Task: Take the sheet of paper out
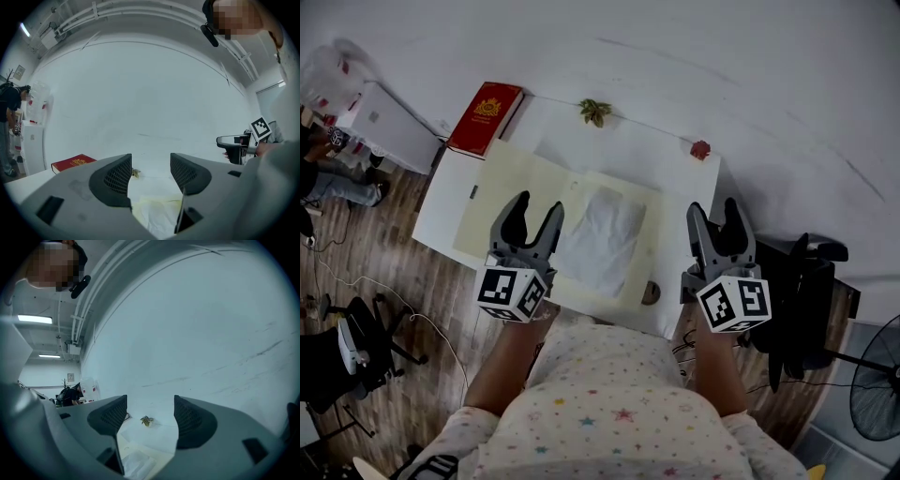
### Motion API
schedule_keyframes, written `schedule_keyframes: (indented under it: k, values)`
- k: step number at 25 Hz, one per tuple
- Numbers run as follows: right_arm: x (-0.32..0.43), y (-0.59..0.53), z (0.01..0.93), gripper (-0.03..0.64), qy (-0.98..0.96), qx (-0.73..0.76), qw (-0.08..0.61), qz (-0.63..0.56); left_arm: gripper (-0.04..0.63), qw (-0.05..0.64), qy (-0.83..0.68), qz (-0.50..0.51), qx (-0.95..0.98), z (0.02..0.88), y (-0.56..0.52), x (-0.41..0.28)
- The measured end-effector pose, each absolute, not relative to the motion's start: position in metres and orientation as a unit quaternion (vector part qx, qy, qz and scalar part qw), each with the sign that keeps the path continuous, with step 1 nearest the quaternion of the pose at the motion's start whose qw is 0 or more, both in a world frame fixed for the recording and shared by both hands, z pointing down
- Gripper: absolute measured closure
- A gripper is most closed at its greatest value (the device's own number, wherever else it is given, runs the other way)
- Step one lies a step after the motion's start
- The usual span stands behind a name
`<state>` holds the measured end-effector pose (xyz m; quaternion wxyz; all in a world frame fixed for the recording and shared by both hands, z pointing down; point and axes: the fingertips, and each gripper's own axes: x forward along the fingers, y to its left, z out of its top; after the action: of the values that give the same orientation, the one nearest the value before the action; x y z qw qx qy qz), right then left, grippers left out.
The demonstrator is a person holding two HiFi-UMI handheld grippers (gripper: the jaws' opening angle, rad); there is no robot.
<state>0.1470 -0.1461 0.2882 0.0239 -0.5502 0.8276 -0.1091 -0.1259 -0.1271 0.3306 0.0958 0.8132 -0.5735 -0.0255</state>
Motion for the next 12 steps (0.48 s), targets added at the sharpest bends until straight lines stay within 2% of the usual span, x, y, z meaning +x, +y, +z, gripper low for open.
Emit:
schedule_keyframes:
  k: [12]
  values:
    - [0.132,-0.182,0.332,0.322,0.804,-0.578,-0.009,-0.142,0.359,0.154,-0.543,0.009,0.825,0.389,-0.168,-0.131]
